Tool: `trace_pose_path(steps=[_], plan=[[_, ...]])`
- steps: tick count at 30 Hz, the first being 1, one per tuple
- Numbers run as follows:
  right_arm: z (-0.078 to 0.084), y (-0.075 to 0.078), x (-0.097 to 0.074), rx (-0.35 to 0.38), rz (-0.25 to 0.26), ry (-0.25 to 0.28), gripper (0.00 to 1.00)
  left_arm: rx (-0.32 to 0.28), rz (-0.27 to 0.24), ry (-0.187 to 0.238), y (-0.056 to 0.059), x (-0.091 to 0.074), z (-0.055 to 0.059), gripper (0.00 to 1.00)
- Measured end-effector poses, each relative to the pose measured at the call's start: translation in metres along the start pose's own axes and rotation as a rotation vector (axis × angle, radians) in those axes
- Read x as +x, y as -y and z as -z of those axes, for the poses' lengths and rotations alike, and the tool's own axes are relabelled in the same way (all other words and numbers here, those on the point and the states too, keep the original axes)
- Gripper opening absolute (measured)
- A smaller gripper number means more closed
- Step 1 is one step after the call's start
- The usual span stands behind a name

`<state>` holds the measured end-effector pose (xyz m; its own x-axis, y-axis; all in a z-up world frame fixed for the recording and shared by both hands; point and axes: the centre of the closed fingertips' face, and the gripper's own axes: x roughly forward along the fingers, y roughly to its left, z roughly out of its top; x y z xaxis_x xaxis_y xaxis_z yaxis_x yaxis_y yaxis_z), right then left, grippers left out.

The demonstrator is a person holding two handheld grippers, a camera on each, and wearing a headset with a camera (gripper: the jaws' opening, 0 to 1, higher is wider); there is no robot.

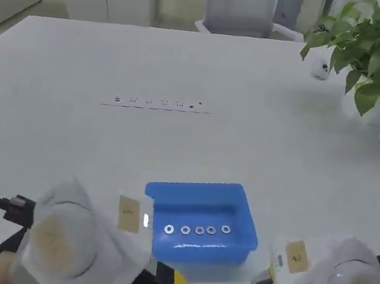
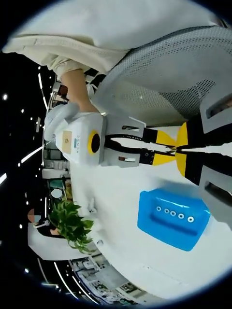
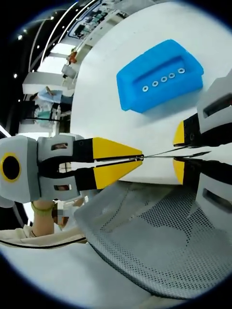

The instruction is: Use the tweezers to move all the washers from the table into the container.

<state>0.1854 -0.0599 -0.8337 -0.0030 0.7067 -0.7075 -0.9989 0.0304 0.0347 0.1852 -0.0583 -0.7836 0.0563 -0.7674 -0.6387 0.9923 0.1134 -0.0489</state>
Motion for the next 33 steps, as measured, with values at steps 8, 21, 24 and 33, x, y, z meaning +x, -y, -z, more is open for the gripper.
trace_pose_path(steps=[8, 21, 24, 33], plan=[[-0.001, -0.006, 0.0, 0.142, 0.007, 0.109, 0.18, -0.043, 0.001, -0.028, -0.004, 0.001, 0.021, 0.0], [0.009, 0.031, -0.101, 0.395, 0.442, 0.355, 0.59, -0.019, 0.002, -0.207, -0.005, 0.013, 0.075, 0.0], [0.017, 0.038, -0.121, 0.405, 0.511, 0.363, 0.62, -0.018, -0.002, -0.24, -0.006, 0.017, 0.083, 0.0], [0.033, 0.05, -0.148, 0.503, 0.654, 0.469, 0.7, -0.022, -0.007, -0.304, -0.009, 0.023, 0.092, 0.0]])
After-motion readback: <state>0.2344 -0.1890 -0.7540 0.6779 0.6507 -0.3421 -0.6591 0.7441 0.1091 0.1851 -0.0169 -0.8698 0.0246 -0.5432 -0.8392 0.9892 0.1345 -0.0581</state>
